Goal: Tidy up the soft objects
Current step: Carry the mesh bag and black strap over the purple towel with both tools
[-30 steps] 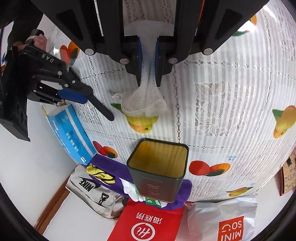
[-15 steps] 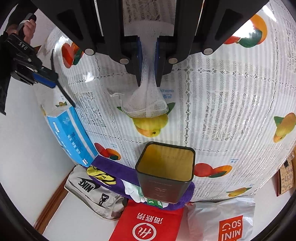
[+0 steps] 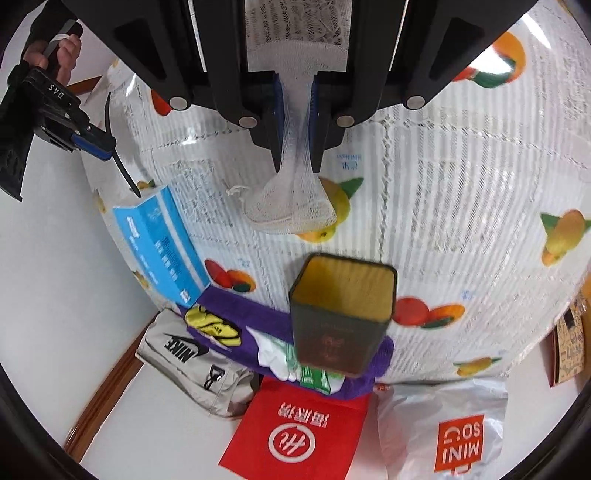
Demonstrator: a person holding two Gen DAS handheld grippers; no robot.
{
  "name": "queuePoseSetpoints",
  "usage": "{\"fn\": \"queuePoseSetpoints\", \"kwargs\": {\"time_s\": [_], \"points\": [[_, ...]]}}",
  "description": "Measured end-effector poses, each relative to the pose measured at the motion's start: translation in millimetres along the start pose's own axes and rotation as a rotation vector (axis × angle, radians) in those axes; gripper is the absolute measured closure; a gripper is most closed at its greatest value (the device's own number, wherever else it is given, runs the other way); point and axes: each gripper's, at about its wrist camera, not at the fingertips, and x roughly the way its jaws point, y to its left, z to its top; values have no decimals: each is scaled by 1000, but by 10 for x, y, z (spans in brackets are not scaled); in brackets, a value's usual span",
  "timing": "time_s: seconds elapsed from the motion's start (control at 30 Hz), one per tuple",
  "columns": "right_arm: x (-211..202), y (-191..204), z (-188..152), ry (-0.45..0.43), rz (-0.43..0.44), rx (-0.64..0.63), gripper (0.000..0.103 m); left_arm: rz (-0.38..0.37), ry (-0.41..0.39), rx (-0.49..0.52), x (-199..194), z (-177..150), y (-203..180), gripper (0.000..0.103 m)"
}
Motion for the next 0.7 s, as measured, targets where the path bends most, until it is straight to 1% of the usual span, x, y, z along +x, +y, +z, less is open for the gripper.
{"fn": "queuePoseSetpoints", "kwargs": {"time_s": [0.2, 0.37, 0.5, 0.7], "points": [[-95, 36, 103, -15, 24, -8, 83, -2, -38, -4, -161, 172, -29, 92], [-160, 32, 302, -38, 36, -24, 83, 6, -73, 0, -241, 383, -59, 92], [-191, 1, 496, -64, 51, -25, 83, 8, -86, 2, -253, 529, -58, 92], [-125, -93, 787, -84, 50, -23, 83, 18, -103, 9, -243, 768, -66, 92]]}}
